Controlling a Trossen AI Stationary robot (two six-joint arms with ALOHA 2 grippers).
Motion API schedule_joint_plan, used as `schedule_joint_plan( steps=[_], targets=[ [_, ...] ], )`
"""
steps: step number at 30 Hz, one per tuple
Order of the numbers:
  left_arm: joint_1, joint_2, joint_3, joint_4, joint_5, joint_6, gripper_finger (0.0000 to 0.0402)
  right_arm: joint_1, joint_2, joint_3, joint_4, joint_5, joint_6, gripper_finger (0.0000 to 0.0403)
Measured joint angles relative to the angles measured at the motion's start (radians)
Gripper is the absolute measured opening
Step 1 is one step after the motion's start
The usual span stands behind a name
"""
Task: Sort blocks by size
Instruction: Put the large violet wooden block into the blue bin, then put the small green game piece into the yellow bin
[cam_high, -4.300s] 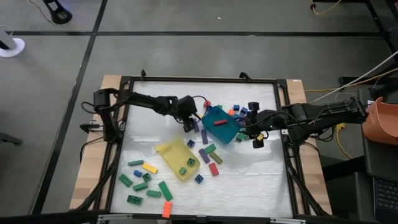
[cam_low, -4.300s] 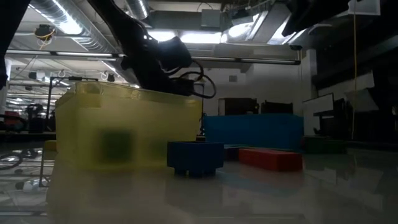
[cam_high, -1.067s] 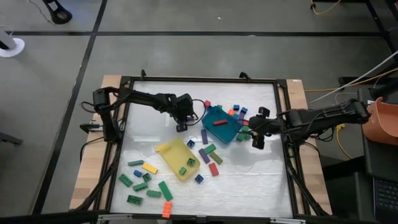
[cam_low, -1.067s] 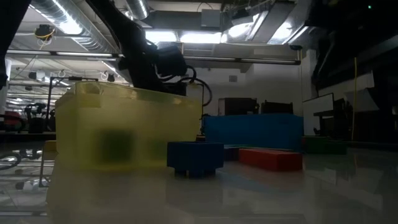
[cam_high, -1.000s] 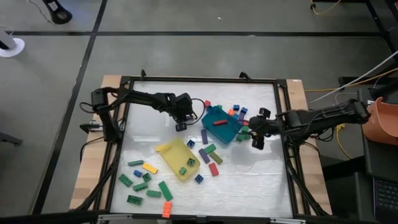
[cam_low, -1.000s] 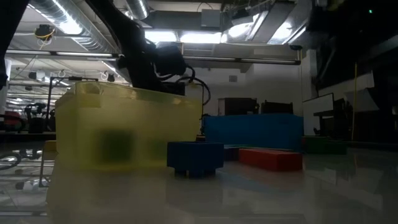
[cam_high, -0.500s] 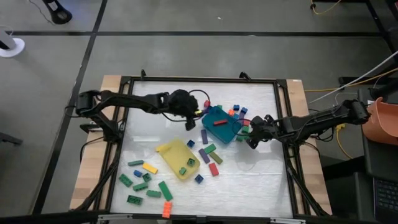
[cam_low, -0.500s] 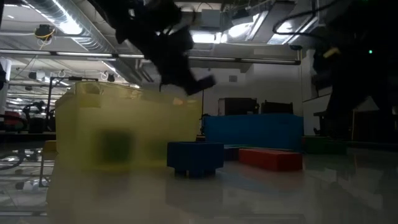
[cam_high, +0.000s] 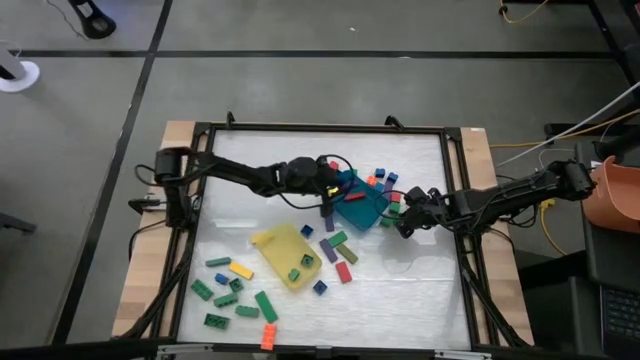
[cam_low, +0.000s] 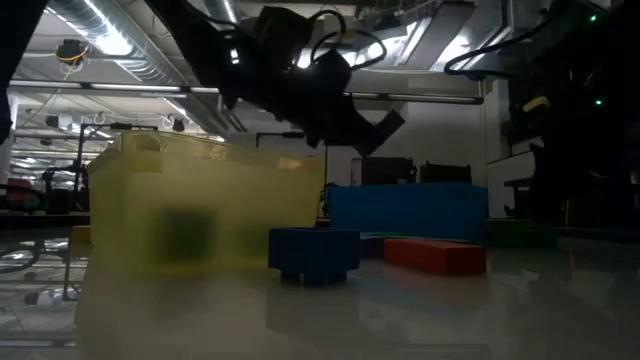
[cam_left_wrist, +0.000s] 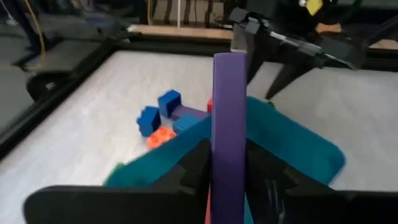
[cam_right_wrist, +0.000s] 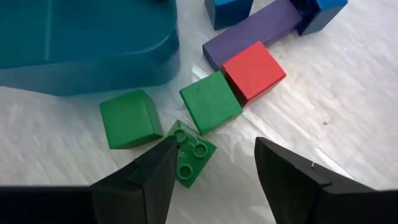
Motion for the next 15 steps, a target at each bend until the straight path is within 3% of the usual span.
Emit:
schedule_joint_plan(
  steps=[10,15],
  targets=[
    [0.0,0.033,0.0,0.011,-0.03,-0.057,0.0162,0.0,0.0,0.0,0.066,-0.038,-0.003,0.0214],
    [0.0,0.031,0.0,0.014,-0.03,-0.05,0.0179,0.0,0.008,0.0,0.074,-0.036,0.0,0.0214]
  ],
)
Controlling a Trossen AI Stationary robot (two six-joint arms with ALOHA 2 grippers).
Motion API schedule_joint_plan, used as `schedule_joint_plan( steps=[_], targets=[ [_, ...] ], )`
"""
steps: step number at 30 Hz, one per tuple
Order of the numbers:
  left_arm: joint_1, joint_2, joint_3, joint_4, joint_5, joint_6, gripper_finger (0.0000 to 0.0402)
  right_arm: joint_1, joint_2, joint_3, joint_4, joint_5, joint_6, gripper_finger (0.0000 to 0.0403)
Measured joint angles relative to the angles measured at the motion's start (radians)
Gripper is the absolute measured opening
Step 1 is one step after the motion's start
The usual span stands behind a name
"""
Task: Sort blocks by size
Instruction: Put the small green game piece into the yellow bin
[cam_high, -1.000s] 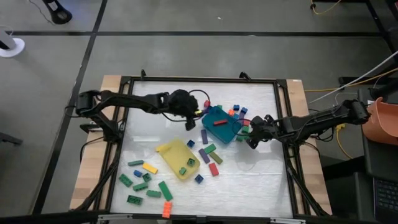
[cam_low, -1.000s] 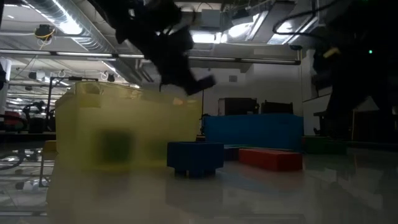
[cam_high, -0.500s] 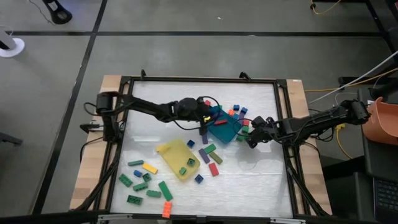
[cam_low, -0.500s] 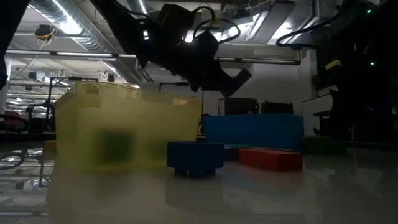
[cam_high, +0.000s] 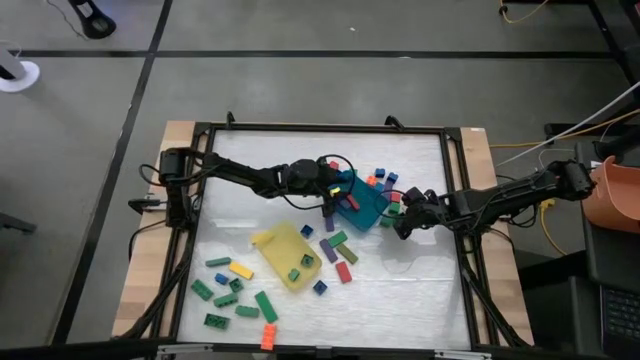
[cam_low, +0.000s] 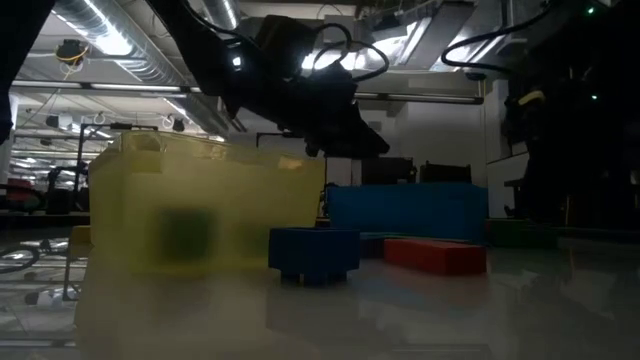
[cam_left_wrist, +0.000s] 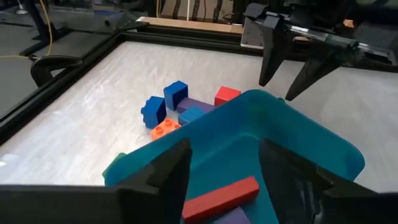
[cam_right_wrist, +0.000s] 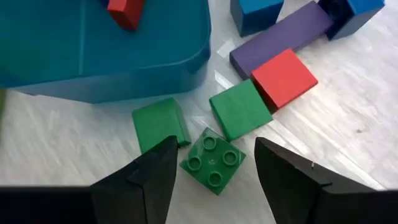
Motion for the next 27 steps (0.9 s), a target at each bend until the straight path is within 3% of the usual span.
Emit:
schedule_joint_plan(
  steps=[17,27],
  targets=[
    [0.0,0.0,0.0,-0.009,0.0,-0.003,0.0175,0.001,0.253,0.001,0.075,-0.01,0.027,0.0214],
    [0.0,-0.001,0.0,-0.008,0.0,-0.001,0.0177,0.0,0.265,0.003,0.076,-0.037,-0.013,0.0214]
  ],
)
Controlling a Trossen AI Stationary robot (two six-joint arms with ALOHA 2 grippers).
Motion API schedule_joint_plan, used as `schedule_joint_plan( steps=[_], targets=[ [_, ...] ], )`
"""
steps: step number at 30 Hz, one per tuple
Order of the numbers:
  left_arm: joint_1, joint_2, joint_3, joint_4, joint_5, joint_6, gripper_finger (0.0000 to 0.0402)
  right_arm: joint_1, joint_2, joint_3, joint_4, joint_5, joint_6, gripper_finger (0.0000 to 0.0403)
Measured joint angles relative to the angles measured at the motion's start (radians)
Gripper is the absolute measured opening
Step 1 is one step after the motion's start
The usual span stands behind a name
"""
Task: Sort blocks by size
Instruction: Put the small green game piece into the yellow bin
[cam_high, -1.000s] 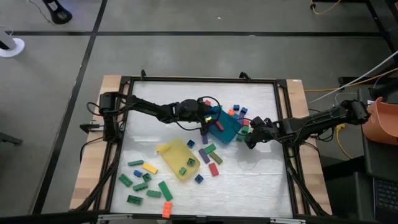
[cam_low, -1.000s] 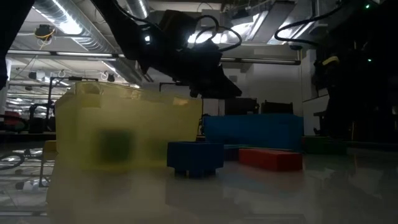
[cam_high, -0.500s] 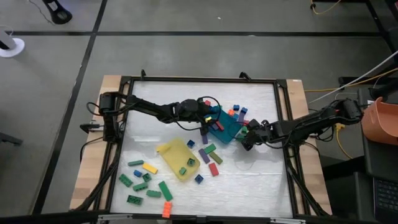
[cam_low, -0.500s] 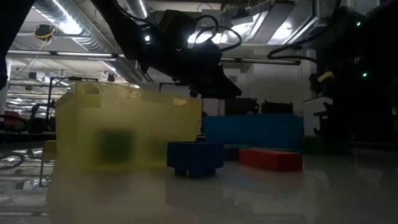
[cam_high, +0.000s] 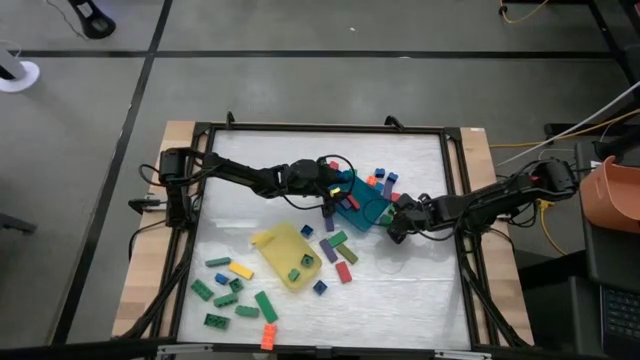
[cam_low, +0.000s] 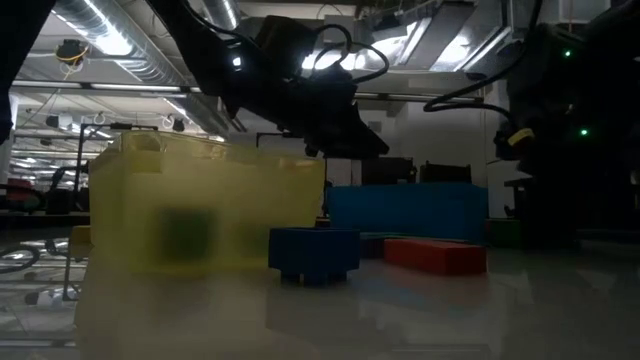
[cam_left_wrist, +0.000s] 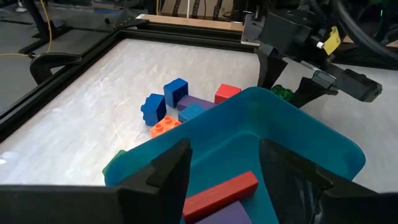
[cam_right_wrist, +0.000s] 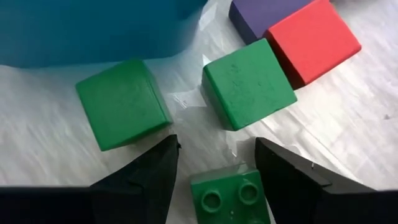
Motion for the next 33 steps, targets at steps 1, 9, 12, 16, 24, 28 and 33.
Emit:
schedule_joint_plan(
  steps=[1,9,12,16,24,28,33],
  targets=[
    [0.0,0.0,0.0,0.0,0.0,0.0,0.0177,0.0,-0.005,0.0,0.0,0.0,-0.008,0.0214],
    [0.0,0.0,0.0,0.0,0.0,0.0,0.0177,0.0,-0.065,0.006,-0.016,-0.018,-0.059,0.0214],
    [0.0,-0.001,0.0,0.0,0.0,-0.001,0.0178,0.0,-0.083,0.025,-0.012,-0.015,-0.095,0.0214],
    [0.0,-0.001,0.0,0.0,0.0,-0.003,0.0178,0.0,-0.092,0.045,-0.01,-0.029,-0.12,0.0214],
    [0.0,-0.001,0.0,0.0,0.0,-0.003,0.0178,0.001,-0.092,0.049,-0.071,-0.084,-0.123,0.0214],
    [0.0,-0.001,0.0,0.0,0.0,-0.003,0.0178,0.001,-0.092,0.049,-0.082,-0.078,-0.123,0.0214],
    [0.0,-0.001,0.0,0.0,0.0,-0.003,0.0178,0.001,-0.092,0.049,-0.082,-0.067,-0.144,0.0214]
  ],
)
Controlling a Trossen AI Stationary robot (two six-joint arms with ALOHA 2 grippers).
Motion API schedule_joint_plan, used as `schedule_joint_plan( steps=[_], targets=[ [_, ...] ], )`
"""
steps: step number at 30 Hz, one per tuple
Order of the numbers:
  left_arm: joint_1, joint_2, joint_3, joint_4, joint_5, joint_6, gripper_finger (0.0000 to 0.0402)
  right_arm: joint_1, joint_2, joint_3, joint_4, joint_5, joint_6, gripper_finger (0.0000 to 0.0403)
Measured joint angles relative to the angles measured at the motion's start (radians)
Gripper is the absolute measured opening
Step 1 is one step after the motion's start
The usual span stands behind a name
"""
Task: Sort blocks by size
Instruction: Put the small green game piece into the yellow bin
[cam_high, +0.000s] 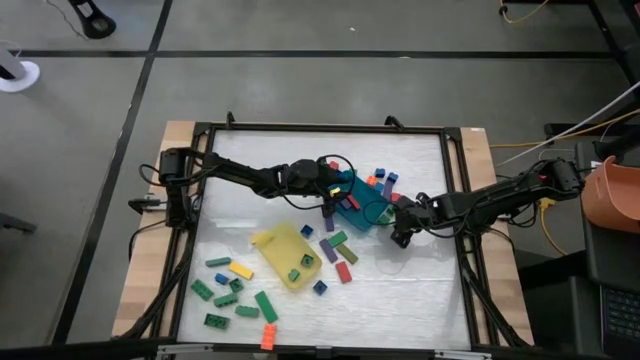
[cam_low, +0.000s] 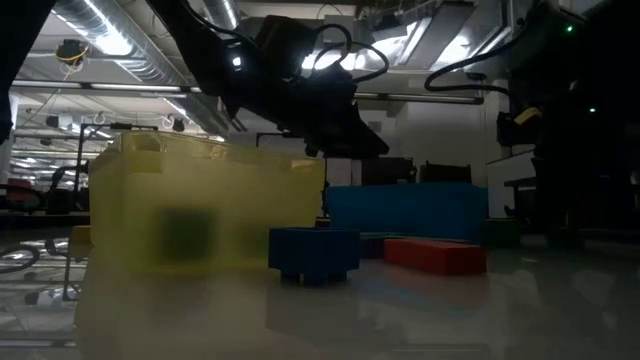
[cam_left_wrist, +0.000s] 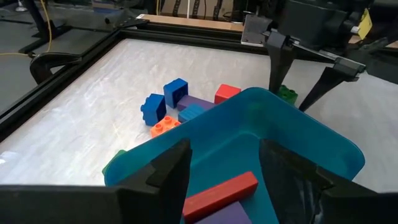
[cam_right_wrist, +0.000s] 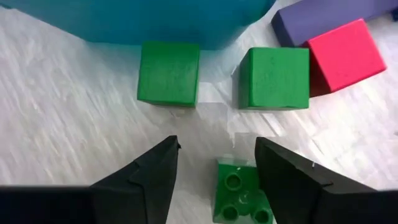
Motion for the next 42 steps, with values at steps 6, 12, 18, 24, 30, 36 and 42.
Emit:
schedule_joint_plan(
  steps=[6,12,18,24,30,36,42],
  targets=[
    [0.0,0.0,0.0,0.0,0.0,0.0,0.0178,0.0,0.0,0.001,0.0,0.008,0.0,0.0214],
    [0.0,0.0,0.0,0.0,0.0,0.0,0.0178,0.0,0.0,0.036,-0.055,0.008,0.003,0.0214],
    [0.0,0.0,0.0,0.0,0.0,0.0,0.0178,0.0,-0.001,0.095,-0.143,0.008,0.001,0.0214],
    [0.0,0.0,0.0,0.0,0.0,0.0,0.0178,0.0,-0.001,0.095,-0.216,0.0,0.082,0.0214],
    [0.0,0.0,0.0,0.0,0.0,0.0,0.0178,0.0,-0.001,0.095,-0.239,-0.019,0.106,0.0214],
    [0.0,0.0,0.0,0.0,0.0,0.0,0.0178,0.0,-0.001,0.084,-0.245,-0.03,0.107,0.0214],
    [0.0,0.0,0.0,0.0,0.0,0.0,0.0178,0.0,-0.001,0.033,-0.199,-0.045,0.109,0.0214]
  ],
)
